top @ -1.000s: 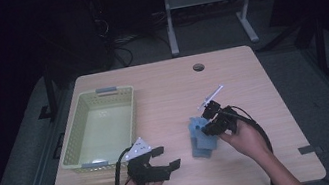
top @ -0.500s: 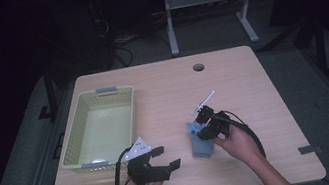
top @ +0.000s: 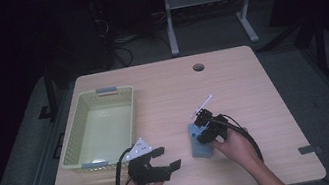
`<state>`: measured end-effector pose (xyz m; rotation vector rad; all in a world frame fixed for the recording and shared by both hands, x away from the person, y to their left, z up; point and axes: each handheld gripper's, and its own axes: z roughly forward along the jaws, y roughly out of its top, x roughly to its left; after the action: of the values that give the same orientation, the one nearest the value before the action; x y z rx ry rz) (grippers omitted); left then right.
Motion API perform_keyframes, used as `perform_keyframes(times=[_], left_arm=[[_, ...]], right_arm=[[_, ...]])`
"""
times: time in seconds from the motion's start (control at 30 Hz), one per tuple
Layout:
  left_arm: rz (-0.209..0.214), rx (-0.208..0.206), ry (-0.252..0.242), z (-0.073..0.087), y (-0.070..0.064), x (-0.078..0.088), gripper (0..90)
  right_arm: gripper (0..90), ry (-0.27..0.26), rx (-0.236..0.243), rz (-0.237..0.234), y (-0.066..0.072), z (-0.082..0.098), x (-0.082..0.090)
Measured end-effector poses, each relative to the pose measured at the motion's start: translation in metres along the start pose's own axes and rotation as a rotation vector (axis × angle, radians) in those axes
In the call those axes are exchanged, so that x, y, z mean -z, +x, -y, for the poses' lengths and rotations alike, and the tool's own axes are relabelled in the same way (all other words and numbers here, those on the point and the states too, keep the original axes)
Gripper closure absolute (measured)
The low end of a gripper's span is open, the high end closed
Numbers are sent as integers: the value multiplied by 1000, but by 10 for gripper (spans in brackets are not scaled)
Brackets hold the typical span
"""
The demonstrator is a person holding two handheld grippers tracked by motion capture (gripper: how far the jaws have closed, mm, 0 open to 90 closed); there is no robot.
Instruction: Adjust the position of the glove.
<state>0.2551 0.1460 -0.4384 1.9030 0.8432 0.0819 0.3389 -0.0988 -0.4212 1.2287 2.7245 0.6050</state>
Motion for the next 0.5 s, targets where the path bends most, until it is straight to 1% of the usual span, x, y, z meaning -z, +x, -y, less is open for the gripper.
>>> perform_keyframes(times=[0.07,0.13,0.2,0.23,0.33,0.37,0.4,0.47,0.5], left_arm=[[5,3,-8,0,-1,0,204],[7,7,-12,-1,-2,0,206],[7,2,-5,0,-1,0,207],[10,7,-5,0,-1,0,207],[12,10,-3,0,-1,-1,213],[13,9,-3,0,-1,-1,216],[13,14,-4,0,-1,-1,217],[15,13,-3,0,-1,-1,221],[16,12,1,0,-1,-2,221]], right_arm=[[599,-20,-1,0,-1,0,3],[597,-53,-3,11,-1,1,9],[650,-78,-7,7,-2,1,13],[684,-83,-5,4,-2,0,13],[741,-95,-6,-13,-1,1,8],[750,-91,-5,-15,-1,1,4],[757,-75,-8,-21,-1,2,0],[758,-41,1,-19,-1,4,-10],[758,-34,0,-26,-1,5,-14]])
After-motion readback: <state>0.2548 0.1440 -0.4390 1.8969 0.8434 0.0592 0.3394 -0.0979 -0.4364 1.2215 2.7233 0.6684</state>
